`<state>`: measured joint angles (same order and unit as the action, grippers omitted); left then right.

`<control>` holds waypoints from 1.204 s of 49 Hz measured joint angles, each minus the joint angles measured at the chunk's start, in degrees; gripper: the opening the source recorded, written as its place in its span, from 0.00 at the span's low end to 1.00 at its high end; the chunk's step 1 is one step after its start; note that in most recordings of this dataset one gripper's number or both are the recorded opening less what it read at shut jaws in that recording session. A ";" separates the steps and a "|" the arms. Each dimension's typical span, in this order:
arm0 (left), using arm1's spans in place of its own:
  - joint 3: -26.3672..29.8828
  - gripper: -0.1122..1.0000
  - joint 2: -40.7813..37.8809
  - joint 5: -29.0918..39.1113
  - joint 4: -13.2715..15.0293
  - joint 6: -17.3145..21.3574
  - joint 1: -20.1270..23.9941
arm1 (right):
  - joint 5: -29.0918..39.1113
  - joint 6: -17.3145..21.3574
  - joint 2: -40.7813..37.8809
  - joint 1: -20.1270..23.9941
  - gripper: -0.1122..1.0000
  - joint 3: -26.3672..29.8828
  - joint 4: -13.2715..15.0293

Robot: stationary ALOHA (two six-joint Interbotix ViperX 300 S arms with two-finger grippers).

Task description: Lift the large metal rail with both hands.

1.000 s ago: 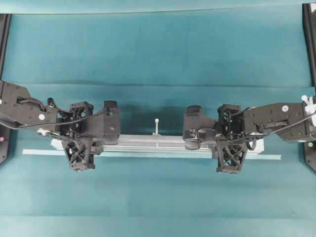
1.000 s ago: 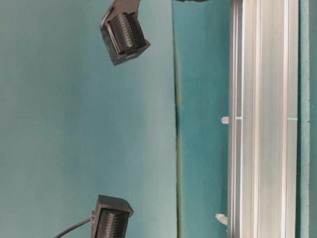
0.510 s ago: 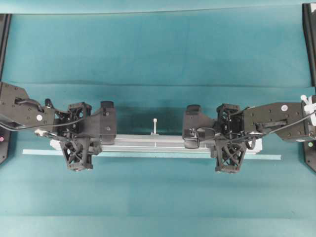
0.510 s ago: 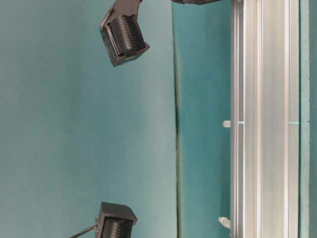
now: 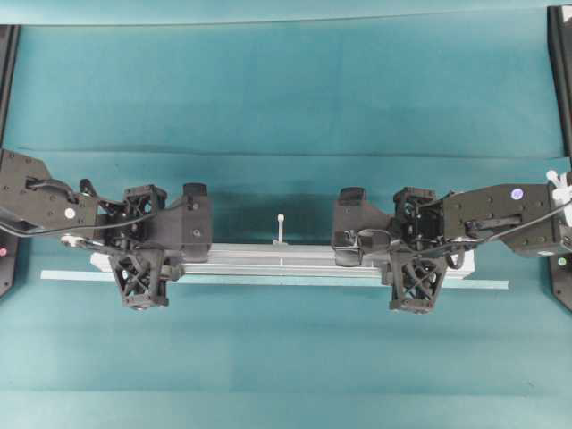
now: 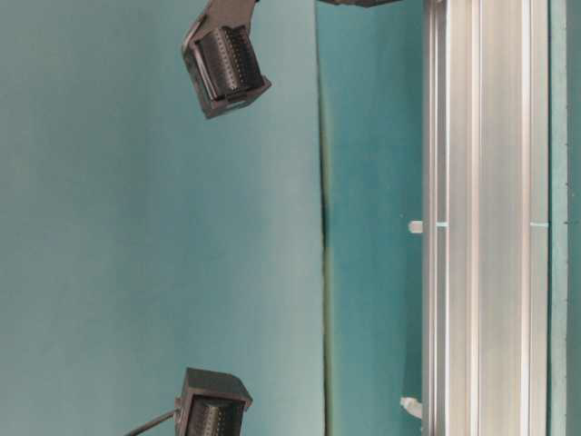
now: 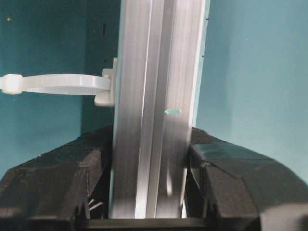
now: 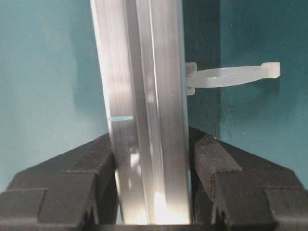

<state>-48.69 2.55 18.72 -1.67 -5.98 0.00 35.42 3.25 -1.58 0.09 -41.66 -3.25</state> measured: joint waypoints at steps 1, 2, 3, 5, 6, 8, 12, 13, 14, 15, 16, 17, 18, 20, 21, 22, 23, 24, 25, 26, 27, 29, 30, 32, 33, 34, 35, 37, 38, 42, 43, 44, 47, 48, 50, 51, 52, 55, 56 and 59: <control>-0.09 0.43 -0.09 0.00 -0.09 0.00 0.00 | -0.09 0.00 0.00 0.00 0.46 0.00 0.00; -0.09 0.43 0.00 -0.09 -0.09 0.00 0.00 | -0.18 0.09 -0.09 0.00 0.46 0.00 0.00; -0.09 0.43 -0.09 -0.09 0.00 0.00 0.00 | -0.35 0.26 0.00 0.00 0.46 0.00 0.00; -0.26 0.43 -0.09 -0.26 0.00 0.00 0.00 | -0.53 0.62 0.00 0.00 0.46 0.00 0.00; -0.26 0.43 0.00 -0.26 0.00 0.09 0.00 | -0.62 0.79 0.00 0.00 0.46 0.00 -0.09; -0.35 0.43 0.00 -0.44 -0.09 0.09 0.00 | -0.88 1.05 0.00 0.00 0.46 0.00 -0.09; -0.62 0.44 0.09 -0.62 0.00 -0.18 0.00 | -1.14 1.41 0.00 0.09 0.46 -0.09 -0.09; -0.70 0.46 0.09 -0.70 0.00 -0.26 0.00 | -1.23 1.58 0.09 0.09 0.46 -0.09 -0.09; -0.70 0.52 0.09 -0.70 0.00 -0.44 0.00 | -1.41 1.67 0.09 0.09 0.46 -0.18 -0.09; -0.79 0.57 0.09 -0.70 -0.09 -0.62 0.00 | -1.41 1.85 0.09 0.09 0.46 -0.26 0.00; -0.97 0.63 -0.09 -0.70 0.00 -0.79 0.00 | -1.49 1.85 0.09 0.09 0.48 -0.26 -0.09; -0.97 0.69 -0.18 -0.70 0.00 -0.97 0.09 | -1.49 2.02 0.09 0.09 0.52 -0.35 -0.09; -1.05 0.74 -0.26 -0.70 0.00 -0.88 0.09 | -1.49 2.11 0.18 0.09 0.57 -0.35 0.00; -1.32 0.84 -0.35 -0.70 0.00 -0.88 0.18 | -1.49 2.55 0.09 0.09 0.69 -0.44 -0.26; -1.41 0.88 -0.35 -0.70 0.00 -0.70 0.18 | -1.49 2.90 0.18 0.00 0.74 -0.53 -0.18; -1.49 0.91 -0.35 -0.70 0.00 -0.62 0.26 | -1.49 3.08 0.09 0.09 0.79 -0.53 -0.18; -1.67 0.92 -0.35 -0.79 0.00 -0.53 0.18 | -1.49 3.16 0.09 0.00 0.84 -0.62 -0.18; -1.67 0.92 -0.35 -0.79 0.00 -0.44 0.26 | -1.49 3.25 0.09 0.09 0.87 -0.62 -0.18; -1.67 0.92 -0.35 -0.79 0.00 -0.35 0.26 | -1.58 3.25 0.09 0.00 0.91 -0.62 -0.18; -1.76 0.91 -0.26 -0.88 0.00 -0.26 0.26 | -1.67 3.25 0.18 0.09 0.93 -0.70 -0.18; -1.85 0.91 -0.26 -0.88 0.00 -0.26 0.26 | -1.76 3.25 0.09 0.09 0.95 -0.70 -0.18; -2.02 0.90 -0.26 -0.97 0.00 -0.26 0.26 | -1.93 3.25 0.18 0.09 0.97 -0.79 -0.18; -2.11 0.90 -0.26 -1.05 0.00 -0.26 0.26 | -2.02 3.25 0.18 0.09 0.97 -0.79 -0.09; -2.11 0.90 -0.18 -1.14 0.00 -0.26 0.18 | -2.02 3.25 0.18 0.09 0.96 -0.88 0.00; -2.20 0.90 -0.18 -1.23 0.00 -0.18 0.18 | -2.11 3.25 0.18 0.09 0.96 -0.88 0.00; -2.20 0.90 -0.18 -1.32 0.00 -0.18 0.18 | -2.11 3.25 0.18 0.09 0.95 -0.97 0.00; -2.29 0.90 -0.09 -1.41 0.00 -0.18 0.18 | -2.11 3.34 0.18 0.09 0.95 -0.88 -0.09; -2.29 0.90 0.00 -1.49 0.00 -0.26 0.18 | -2.11 3.34 0.26 0.09 0.96 -0.88 -0.09; -2.29 0.90 -0.09 -1.58 -0.09 -0.26 0.18 | -2.11 3.34 0.26 0.09 0.96 -0.88 0.00; -2.29 0.90 0.00 -1.58 0.00 -0.26 0.18 | -2.02 3.34 0.35 0.09 0.96 -0.88 0.00; -2.37 0.90 0.00 -1.58 0.00 -0.26 0.18 | -2.02 3.34 0.35 0.09 0.96 -0.88 0.00; -2.37 0.90 0.09 -1.49 0.00 -0.26 0.18 | -1.93 3.34 0.35 0.09 0.96 -0.88 0.00; -2.55 0.90 0.70 -1.32 0.00 -0.35 0.18 | -1.58 3.34 0.53 0.09 0.96 -0.88 0.00; -2.64 0.90 1.05 -1.32 0.00 -0.35 0.18 | -1.49 3.34 0.70 0.09 0.96 -0.88 0.00; -2.64 0.90 1.85 -1.14 0.00 -0.35 0.18 | -1.14 3.34 1.32 0.09 0.96 -0.97 0.00; -2.64 0.90 2.29 -1.14 0.00 -0.35 0.09 | -0.97 3.34 1.58 0.09 0.96 -0.88 0.09; -2.64 0.90 2.72 -1.05 0.00 -0.35 0.09 | -0.88 3.25 1.93 0.09 0.96 -0.88 0.09; -2.64 0.90 4.31 -0.70 0.00 -0.35 0.18 | -0.79 3.34 3.52 0.09 0.96 -0.88 0.09; -2.72 0.90 4.92 -0.62 0.00 -0.35 0.18 | -0.79 3.34 4.04 0.09 0.96 -0.88 0.09; -2.81 0.90 6.77 -0.35 0.00 -0.35 0.18 | -0.70 3.34 5.54 0.09 0.96 -0.88 0.18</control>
<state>-51.50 9.32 18.37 -1.67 -6.33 0.18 34.72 6.59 3.96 0.18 -42.54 -3.08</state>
